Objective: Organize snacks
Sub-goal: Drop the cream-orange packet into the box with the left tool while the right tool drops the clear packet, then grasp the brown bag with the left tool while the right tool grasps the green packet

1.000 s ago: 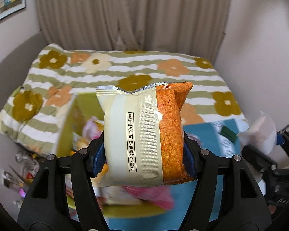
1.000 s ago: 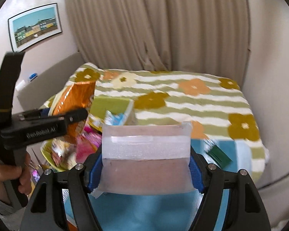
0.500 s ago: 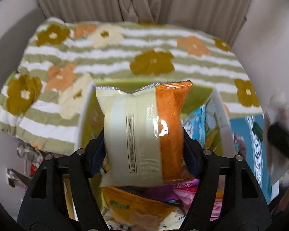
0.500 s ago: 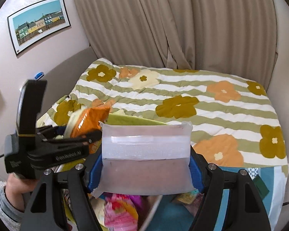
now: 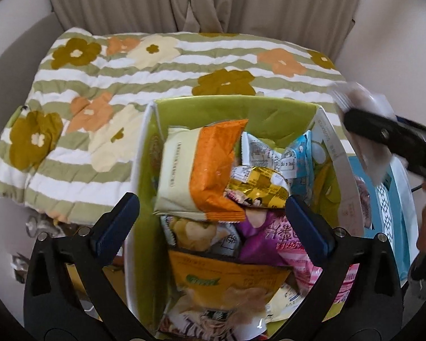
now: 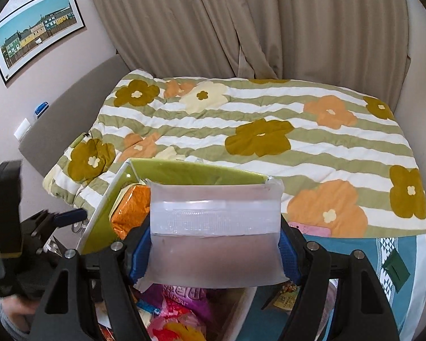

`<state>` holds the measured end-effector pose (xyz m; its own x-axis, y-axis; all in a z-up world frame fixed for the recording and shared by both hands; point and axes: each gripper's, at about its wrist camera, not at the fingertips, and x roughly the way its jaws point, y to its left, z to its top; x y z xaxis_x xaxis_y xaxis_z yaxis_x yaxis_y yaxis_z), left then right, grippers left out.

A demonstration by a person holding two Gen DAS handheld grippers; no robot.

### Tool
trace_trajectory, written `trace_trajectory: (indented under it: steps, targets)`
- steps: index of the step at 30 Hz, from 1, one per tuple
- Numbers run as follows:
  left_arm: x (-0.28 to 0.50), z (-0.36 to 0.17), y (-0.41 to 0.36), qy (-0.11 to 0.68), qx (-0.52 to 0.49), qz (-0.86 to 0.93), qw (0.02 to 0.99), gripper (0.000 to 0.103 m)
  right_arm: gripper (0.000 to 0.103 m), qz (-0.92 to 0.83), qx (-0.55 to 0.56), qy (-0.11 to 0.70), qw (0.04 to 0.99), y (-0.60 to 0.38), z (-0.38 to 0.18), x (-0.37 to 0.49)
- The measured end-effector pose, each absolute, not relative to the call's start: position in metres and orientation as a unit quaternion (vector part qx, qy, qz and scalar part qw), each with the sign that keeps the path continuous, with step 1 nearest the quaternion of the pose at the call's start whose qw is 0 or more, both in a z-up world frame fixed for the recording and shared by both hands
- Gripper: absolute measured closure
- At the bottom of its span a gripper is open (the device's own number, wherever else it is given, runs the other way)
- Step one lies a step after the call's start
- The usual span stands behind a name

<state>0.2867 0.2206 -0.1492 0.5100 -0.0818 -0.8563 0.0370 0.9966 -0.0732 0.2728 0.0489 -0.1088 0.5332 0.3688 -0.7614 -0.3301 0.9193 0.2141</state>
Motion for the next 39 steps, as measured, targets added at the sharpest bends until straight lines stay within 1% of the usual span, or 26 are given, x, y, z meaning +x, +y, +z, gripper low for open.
trace_trajectory:
  steps: [6, 7, 8, 9, 10, 13, 18, 29, 36, 39]
  targets:
    - [0.284, -0.15, 0.238, 0.49, -0.038, -0.023, 0.871, 0.001, 0.03, 0.207, 0.009, 0.441, 0.873, 0.075, -0.112, 0.29]
    - [0.283, -0.151, 0.241, 0.491, -0.041, -0.022, 0.87, 0.001, 0.027, 0.214, 0.011, 0.439, 0.872, 0.079, -0.115, 0.292]
    - [0.281, -0.152, 0.242, 0.492, -0.043, -0.022, 0.869, 0.001, 0.016, 0.226, 0.02, 0.439, 0.87, 0.082, -0.119, 0.293]
    - [0.28, -0.154, 0.243, 0.493, -0.043, -0.021, 0.869, 0.001, 0.009, 0.231, 0.025, 0.438, 0.868, 0.084, -0.121, 0.292]
    - [0.279, -0.156, 0.243, 0.496, -0.042, -0.02, 0.867, 0.001, 0.0, 0.233, 0.029, 0.437, 0.868, 0.085, -0.123, 0.291]
    - [0.273, -0.16, 0.243, 0.5, -0.037, -0.017, 0.865, 0.001, 0.0, 0.231, 0.027, 0.43, 0.872, 0.088, -0.128, 0.282]
    - [0.266, -0.16, 0.242, 0.499, -0.039, -0.021, 0.865, 0.001, 0.0, 0.217, -0.017, 0.426, 0.878, 0.092, -0.128, 0.268]
    - [0.244, -0.116, 0.232, 0.465, -0.027, -0.016, 0.885, 0.001, 0.0, 0.212, -0.006, 0.397, 0.893, 0.075, -0.092, 0.239]
    - [0.23, -0.084, 0.196, 0.43, -0.01, -0.048, 0.901, 0.001, 0.0, 0.184, 0.009, 0.375, 0.908, 0.041, -0.06, 0.209]
    - [0.228, -0.077, 0.166, 0.422, -0.002, -0.069, 0.904, 0.001, 0.0, 0.162, 0.013, 0.365, 0.917, 0.015, -0.052, 0.195]
